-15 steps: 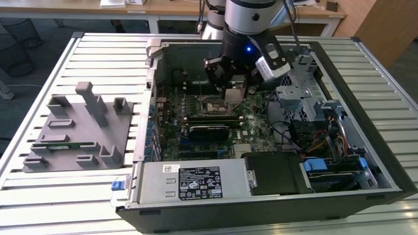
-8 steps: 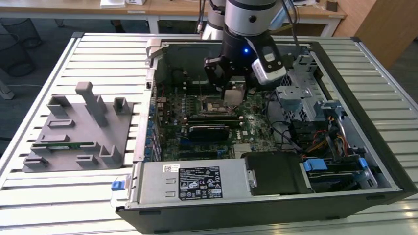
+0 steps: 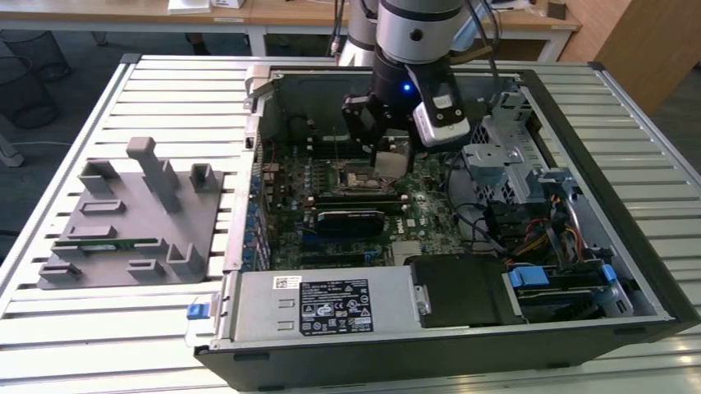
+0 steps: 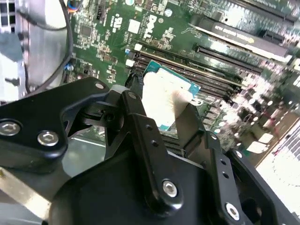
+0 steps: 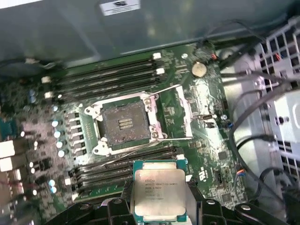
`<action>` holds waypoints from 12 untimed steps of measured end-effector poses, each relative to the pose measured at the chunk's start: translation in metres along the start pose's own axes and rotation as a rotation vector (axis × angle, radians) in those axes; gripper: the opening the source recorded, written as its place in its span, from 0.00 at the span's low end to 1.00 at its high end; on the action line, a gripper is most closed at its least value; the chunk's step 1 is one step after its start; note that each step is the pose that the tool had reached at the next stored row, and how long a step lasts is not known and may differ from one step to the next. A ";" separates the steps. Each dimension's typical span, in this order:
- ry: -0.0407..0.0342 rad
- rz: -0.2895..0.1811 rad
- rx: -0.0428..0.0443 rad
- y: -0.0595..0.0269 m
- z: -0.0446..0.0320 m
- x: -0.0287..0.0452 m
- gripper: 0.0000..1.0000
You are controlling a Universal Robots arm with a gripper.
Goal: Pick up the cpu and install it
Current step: 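Place the cpu into insertion slot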
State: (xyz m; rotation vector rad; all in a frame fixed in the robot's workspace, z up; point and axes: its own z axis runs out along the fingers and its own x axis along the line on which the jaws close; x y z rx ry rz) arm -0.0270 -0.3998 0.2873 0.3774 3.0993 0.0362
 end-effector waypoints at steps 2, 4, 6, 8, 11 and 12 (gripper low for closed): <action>-0.0009 0.036 0.0006 0.0000 0.0009 0.0000 0.53; -0.0018 0.074 0.0013 -0.0001 0.0019 0.0000 0.53; -0.0027 0.110 0.0018 -0.0001 0.0028 0.0000 0.53; -0.0037 0.146 0.0024 -0.0001 0.0038 0.0001 0.53; -0.0050 0.201 0.0033 -0.0001 0.0051 0.0001 0.53; -0.0055 0.219 0.0036 -0.0001 0.0056 0.0001 0.53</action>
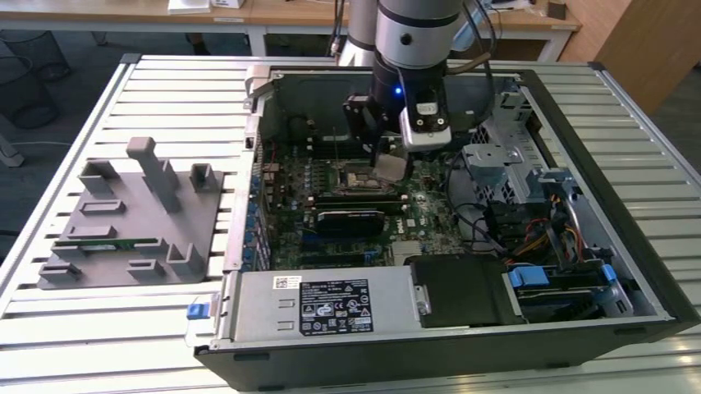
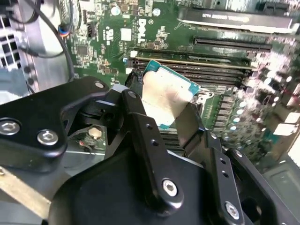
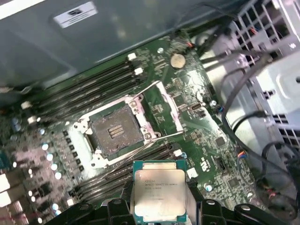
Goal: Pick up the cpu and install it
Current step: 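Place the cpu into insertion slot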
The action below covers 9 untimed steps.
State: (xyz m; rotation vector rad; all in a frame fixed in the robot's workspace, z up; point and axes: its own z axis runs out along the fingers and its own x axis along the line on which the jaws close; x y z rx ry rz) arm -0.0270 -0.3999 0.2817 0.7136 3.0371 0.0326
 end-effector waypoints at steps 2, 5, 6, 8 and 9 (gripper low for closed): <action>-0.0010 0.037 0.0007 0.0000 0.0009 0.0000 0.53; -0.0023 0.091 0.0015 0.0000 0.0023 0.0000 0.53; -0.0028 0.109 0.0018 -0.0001 0.0028 0.0000 0.53; -0.0037 0.145 0.0024 -0.0001 0.0037 0.0001 0.53; -0.0042 0.165 0.0027 -0.0001 0.0042 0.0001 0.53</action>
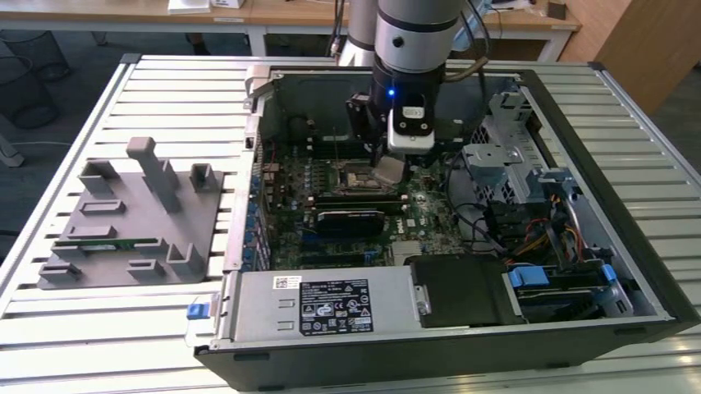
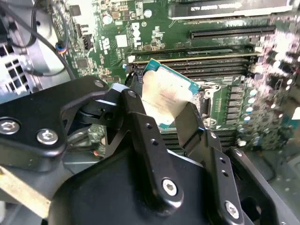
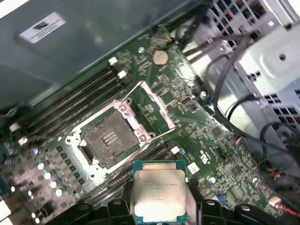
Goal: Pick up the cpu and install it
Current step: 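Place the cpu into insertion slot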
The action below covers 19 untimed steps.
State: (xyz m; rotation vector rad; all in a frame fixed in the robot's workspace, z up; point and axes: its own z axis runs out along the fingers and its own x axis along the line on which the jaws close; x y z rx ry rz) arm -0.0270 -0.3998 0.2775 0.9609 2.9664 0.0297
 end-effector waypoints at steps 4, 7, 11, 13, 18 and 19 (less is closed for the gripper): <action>-0.0018 0.072 0.0012 -0.0001 0.0019 0.0000 0.53; -0.0032 0.127 0.0021 -0.0001 0.0034 0.0001 0.53; -0.0054 0.214 0.0034 -0.0002 0.0058 0.0001 0.53; -0.0063 0.250 0.0041 -0.0002 0.0067 0.0001 0.53; -0.0086 0.339 0.0055 -0.0002 0.0088 0.0002 0.53; -0.0091 0.357 0.0060 -0.0002 0.0091 0.0002 0.53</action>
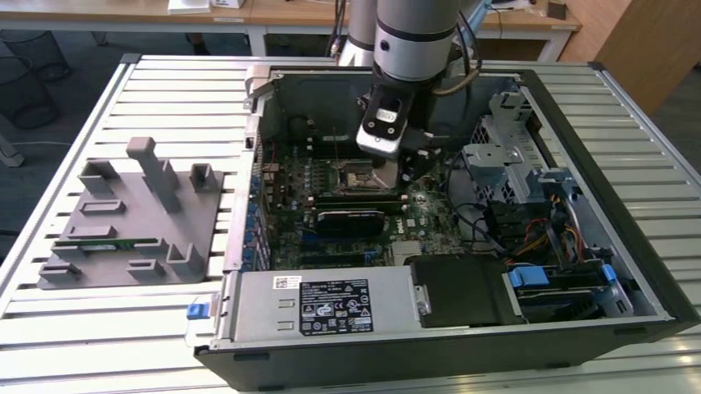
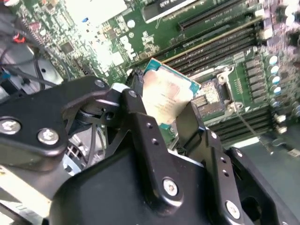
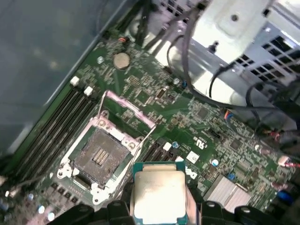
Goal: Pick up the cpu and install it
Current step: 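Place the cpu into insertion slot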
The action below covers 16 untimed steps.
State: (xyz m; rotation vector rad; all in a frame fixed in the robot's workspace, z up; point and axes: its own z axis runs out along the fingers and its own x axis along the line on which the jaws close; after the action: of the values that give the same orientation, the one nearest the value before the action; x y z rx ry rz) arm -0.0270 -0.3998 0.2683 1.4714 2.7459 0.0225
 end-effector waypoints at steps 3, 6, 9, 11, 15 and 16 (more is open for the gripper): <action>-0.0008 0.035 0.0003 -0.0013 0.0004 0.0014 0.53; -0.0019 0.040 -0.0009 -0.0063 0.0002 0.0074 0.53; -0.0029 0.045 -0.0024 -0.0100 0.0001 0.0142 0.53; -0.0032 0.049 -0.0025 -0.0102 0.0005 0.0183 0.53; -0.0035 0.057 -0.0022 -0.0072 0.0031 0.0254 0.53; -0.0034 0.062 -0.0023 -0.0067 0.0039 0.0264 0.53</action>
State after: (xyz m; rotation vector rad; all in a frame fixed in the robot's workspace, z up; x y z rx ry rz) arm -0.0471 -0.3816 0.2638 1.5537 2.6960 0.0244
